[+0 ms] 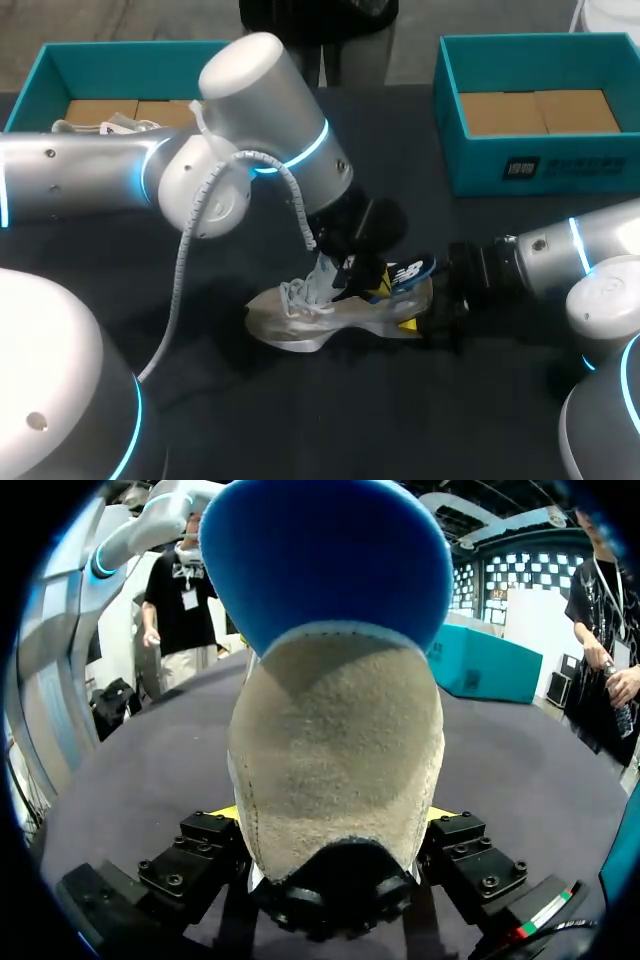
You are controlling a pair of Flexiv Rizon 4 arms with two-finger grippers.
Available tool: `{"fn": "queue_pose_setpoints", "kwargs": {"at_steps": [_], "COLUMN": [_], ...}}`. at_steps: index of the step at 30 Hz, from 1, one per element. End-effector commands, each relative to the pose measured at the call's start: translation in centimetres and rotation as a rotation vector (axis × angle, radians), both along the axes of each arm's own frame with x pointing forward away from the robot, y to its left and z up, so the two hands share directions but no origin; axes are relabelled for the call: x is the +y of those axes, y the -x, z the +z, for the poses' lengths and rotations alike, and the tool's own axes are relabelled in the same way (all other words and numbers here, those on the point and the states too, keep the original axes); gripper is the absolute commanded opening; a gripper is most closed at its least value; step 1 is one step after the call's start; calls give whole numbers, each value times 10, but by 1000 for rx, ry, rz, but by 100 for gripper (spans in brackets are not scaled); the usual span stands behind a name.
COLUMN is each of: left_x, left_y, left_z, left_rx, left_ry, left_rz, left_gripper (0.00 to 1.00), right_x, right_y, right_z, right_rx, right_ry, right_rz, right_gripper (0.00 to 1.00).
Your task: Take the shoe out of the shoebox, open the shoe tongue, remove and reinsert the insole, then place the shoe into the shoebox
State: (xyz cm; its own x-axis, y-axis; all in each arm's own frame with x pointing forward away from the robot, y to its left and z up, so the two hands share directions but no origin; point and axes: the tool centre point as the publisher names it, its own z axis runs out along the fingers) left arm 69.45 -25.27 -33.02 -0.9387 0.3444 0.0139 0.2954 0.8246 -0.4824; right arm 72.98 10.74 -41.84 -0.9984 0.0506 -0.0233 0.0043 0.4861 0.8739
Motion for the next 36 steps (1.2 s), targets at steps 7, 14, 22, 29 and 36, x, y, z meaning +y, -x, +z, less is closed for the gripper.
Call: {"fn": "queue_pose_setpoints", "kwargs": {"at_steps": [7, 14, 22, 29, 36], "left_x": [4, 19, 31, 47, 59], "left_y": [7, 16, 29, 38, 44], "left_z": [8, 29, 60, 86, 103], "left_rx": [5, -2, -21, -48, -90], "left_ry": [9, 16, 6, 26, 49], "left_rz": [-24, -11, -50, -61, -54], "left_gripper": [0, 0, 0, 0, 0], "right_x": [0, 0, 0, 0, 0], "right_y": [2, 2, 2, 2, 2], "right_z": [1, 1, 1, 1, 1], "right_rx": [-1, -1, -1, -1, -1], "right_ry": [3, 3, 3, 3, 3], "right_rz": [-1, -1, -1, -1, -1], "right_gripper": [0, 0, 0, 0, 0]}}
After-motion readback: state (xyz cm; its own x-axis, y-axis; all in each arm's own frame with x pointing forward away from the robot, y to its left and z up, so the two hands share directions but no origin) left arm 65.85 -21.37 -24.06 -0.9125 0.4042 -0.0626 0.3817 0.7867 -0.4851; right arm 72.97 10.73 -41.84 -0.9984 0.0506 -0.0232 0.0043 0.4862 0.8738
